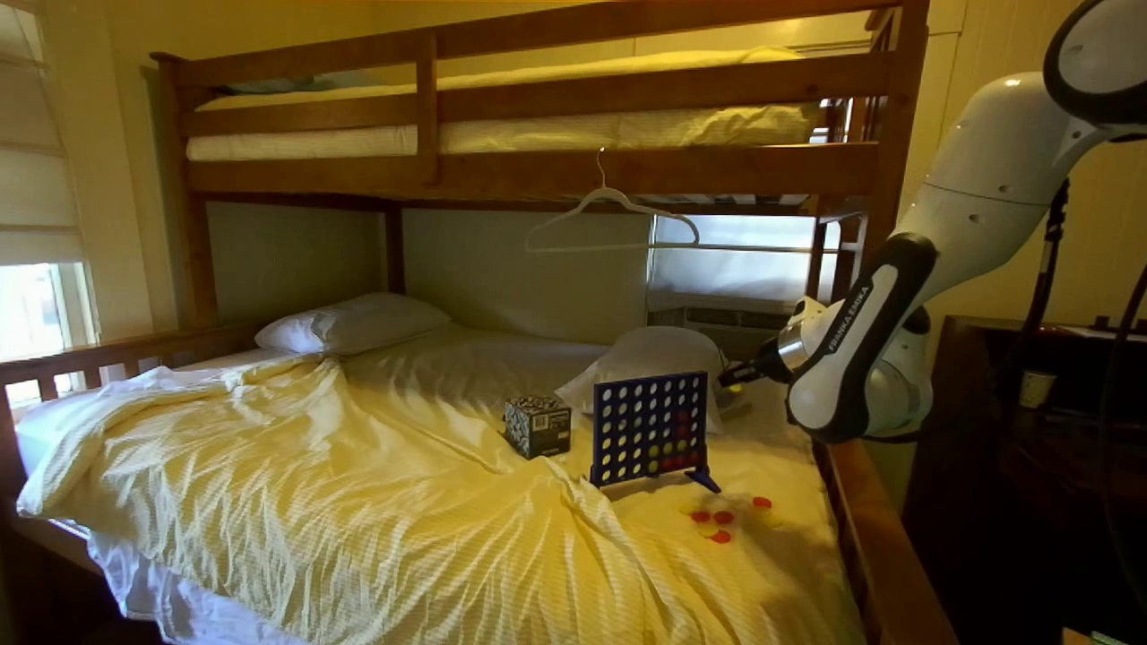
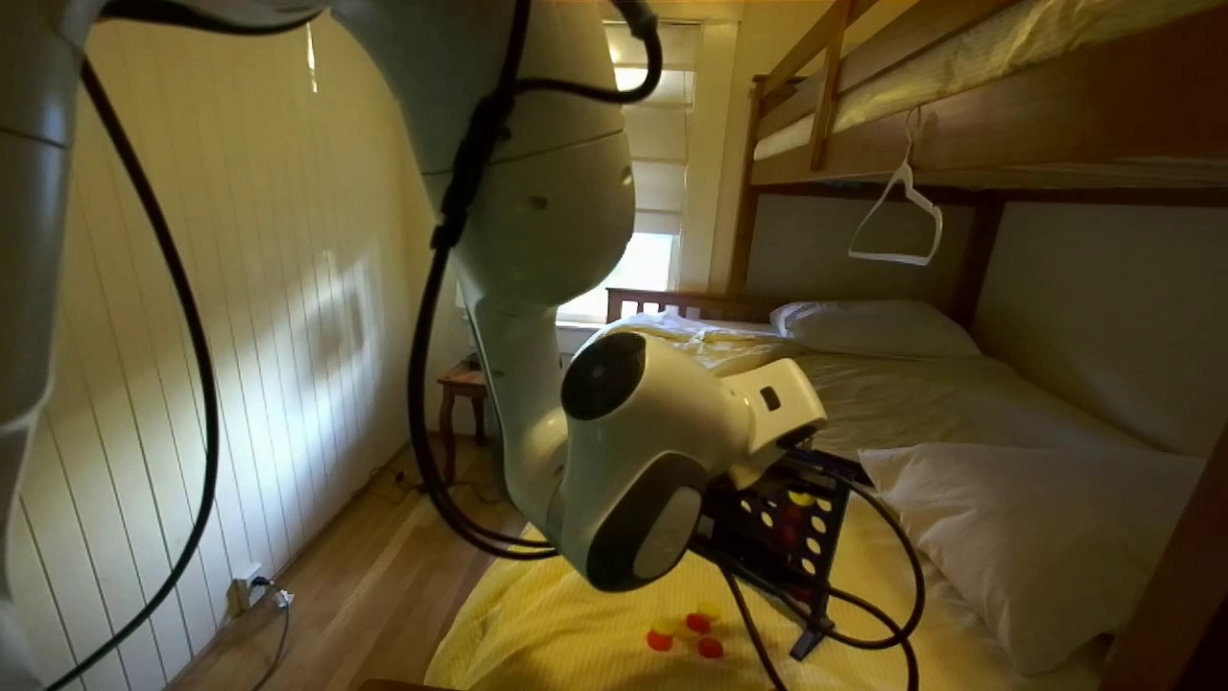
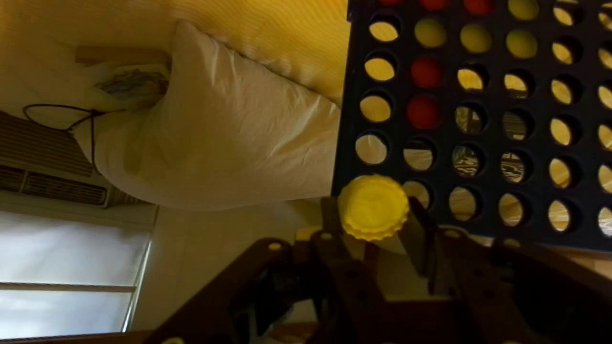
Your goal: Put the orange circle inside the blue object
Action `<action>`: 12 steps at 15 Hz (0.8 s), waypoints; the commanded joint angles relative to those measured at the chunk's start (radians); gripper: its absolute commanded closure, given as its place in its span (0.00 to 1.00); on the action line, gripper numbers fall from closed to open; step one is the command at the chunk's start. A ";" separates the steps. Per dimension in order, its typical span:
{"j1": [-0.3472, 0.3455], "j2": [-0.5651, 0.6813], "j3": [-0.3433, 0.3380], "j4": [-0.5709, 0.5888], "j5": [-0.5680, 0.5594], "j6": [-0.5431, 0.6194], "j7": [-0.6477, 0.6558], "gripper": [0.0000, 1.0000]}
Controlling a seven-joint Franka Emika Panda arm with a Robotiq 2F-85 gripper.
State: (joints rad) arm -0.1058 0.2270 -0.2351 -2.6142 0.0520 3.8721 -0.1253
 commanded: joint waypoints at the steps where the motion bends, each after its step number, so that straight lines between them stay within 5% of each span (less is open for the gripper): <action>1: -0.018 -0.008 0.017 -0.003 0.003 -0.003 -0.003 0.64; 5: -0.018 -0.010 0.022 -0.003 0.003 -0.003 0.004 0.64; 6: -0.018 -0.010 0.023 -0.004 0.003 -0.003 0.005 0.89; 12: -0.049 0.039 0.033 0.035 -0.048 0.090 0.052 0.89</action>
State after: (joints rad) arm -0.1199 0.2317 -0.2210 -2.6018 0.0514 3.9116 -0.1133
